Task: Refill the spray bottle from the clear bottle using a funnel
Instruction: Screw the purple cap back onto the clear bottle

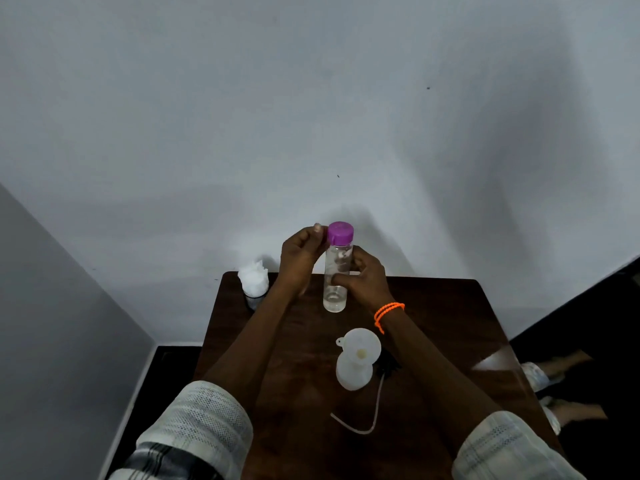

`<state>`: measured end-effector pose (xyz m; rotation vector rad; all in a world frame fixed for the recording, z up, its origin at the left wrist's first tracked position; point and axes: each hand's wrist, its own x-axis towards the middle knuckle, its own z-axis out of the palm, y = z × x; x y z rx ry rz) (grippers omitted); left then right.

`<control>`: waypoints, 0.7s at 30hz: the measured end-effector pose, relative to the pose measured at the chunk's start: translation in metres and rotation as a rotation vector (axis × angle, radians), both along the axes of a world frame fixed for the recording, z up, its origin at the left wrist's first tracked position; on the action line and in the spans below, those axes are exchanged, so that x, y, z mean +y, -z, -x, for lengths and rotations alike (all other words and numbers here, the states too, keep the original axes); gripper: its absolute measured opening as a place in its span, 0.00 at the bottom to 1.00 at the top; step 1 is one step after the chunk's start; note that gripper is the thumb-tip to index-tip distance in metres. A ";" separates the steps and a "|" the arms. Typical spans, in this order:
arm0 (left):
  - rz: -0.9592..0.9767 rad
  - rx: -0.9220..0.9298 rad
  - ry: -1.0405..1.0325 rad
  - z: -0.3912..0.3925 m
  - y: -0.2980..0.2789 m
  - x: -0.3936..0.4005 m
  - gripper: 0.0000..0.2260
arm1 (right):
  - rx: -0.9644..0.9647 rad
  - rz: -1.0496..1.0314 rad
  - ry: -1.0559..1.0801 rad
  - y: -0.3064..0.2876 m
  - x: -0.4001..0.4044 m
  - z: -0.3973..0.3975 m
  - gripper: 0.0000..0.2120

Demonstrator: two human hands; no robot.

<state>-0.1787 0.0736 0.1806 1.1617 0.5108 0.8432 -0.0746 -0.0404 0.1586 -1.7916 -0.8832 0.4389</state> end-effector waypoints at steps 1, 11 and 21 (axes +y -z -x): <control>-0.019 0.012 0.002 0.000 0.000 0.000 0.07 | -0.003 0.000 -0.001 0.000 0.002 0.000 0.20; -0.244 0.127 0.039 -0.003 -0.004 0.007 0.09 | -0.005 0.004 -0.041 0.004 0.012 -0.007 0.21; -0.238 0.305 0.019 -0.006 0.040 0.023 0.18 | 0.002 0.115 -0.001 0.028 0.043 -0.015 0.21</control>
